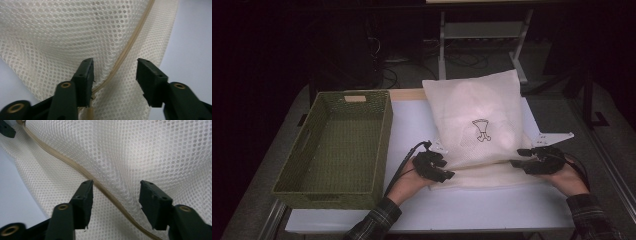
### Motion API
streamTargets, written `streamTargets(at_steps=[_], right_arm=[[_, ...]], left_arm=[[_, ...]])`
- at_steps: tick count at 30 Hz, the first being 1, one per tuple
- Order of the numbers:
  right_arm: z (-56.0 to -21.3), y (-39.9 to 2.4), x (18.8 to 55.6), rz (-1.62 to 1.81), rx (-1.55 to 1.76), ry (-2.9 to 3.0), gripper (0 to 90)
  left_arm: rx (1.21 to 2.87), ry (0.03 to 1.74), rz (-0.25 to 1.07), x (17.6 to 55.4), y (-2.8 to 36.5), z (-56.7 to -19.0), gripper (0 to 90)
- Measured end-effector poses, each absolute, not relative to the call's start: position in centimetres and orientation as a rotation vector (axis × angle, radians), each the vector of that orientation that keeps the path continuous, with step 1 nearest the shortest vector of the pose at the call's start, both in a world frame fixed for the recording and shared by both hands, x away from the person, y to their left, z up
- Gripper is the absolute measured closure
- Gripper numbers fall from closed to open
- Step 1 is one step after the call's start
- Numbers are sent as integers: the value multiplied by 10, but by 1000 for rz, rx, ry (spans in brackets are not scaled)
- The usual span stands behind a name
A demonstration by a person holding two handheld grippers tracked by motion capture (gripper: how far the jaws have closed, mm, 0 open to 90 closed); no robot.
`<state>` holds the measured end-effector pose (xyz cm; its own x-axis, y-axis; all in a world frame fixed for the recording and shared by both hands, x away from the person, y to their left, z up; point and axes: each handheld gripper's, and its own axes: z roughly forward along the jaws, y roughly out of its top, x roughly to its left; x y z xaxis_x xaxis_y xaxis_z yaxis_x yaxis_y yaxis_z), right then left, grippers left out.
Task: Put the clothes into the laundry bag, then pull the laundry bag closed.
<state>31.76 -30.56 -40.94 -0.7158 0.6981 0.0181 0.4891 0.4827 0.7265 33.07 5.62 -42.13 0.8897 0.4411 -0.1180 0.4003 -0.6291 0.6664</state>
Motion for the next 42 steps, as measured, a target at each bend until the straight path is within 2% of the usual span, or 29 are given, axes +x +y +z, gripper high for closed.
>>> streamTargets(at_steps=[3, 5, 11, 32, 42], right_arm=[[-406, -303, 316, 1095, 985, 2431, 344], [-404, -302, 315, 1098, 979, 2426, 331], [-397, -295, 311, 1125, 928, 2401, 294], [-378, -263, 302, 1163, 793, 2437, 296], [-366, -226, 305, 1192, 679, 2474, 304]], left_arm=[[2305, 604, 92, 328, 59, -418, 350], [2296, 606, 107, 327, 62, -414, 331], [2257, 638, 151, 320, 71, -409, 159], [2221, 735, 224, 280, 96, -424, 130], [2260, 743, 209, 265, 104, -429, 130]])
